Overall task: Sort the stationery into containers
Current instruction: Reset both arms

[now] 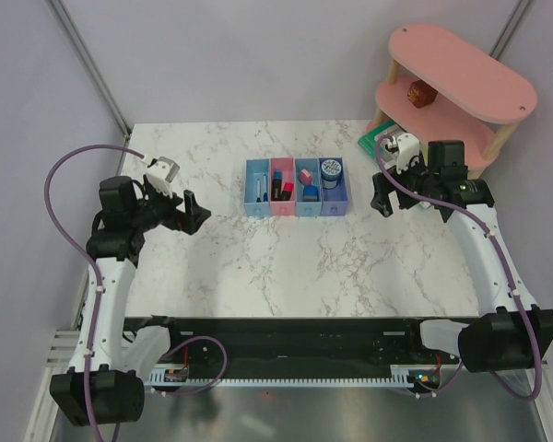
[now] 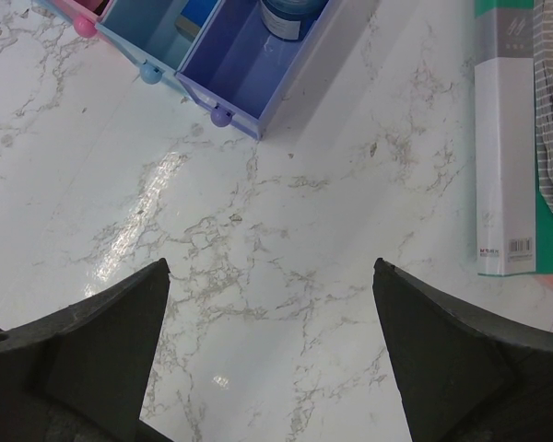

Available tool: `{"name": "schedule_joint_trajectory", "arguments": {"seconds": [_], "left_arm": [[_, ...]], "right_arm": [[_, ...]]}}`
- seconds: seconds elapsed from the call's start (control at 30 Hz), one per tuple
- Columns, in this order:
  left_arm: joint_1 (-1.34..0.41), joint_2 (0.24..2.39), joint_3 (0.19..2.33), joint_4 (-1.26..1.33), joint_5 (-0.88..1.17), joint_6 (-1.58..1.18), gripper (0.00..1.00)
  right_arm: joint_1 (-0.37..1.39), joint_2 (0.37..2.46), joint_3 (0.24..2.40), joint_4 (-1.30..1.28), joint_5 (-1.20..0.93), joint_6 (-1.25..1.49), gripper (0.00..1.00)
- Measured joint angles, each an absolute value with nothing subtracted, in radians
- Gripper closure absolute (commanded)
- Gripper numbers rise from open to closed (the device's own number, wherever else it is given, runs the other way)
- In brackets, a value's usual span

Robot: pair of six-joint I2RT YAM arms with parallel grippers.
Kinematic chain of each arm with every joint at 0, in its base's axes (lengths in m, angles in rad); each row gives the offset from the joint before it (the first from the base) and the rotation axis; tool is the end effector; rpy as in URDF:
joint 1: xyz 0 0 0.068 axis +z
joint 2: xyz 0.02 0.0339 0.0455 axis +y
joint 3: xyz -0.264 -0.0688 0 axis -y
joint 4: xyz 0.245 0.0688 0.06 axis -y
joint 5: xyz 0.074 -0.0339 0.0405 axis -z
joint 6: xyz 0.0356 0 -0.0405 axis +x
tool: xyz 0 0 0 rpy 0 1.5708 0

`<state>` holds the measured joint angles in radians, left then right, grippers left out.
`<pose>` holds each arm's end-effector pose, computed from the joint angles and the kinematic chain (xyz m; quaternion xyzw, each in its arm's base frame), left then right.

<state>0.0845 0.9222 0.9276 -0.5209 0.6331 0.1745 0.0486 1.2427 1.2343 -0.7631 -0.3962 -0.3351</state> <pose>0.1956 -0.0046 0.3346 0.1935 0.8132 -0.2049 0.5092 0.2560 0.0262 0.3469 -0.2474 0.8720 0.1250 0.4035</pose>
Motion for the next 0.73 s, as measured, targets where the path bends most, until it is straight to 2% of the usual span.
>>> {"name": "schedule_joint_trajectory", "arguments": {"seconds": [0.73], "left_arm": [[0.105, 0.921, 0.913, -0.515, 0.662, 0.161, 0.0]], "right_arm": [[0.048, 1.233, 1.234, -0.762, -0.407, -0.332, 0.02]]}}
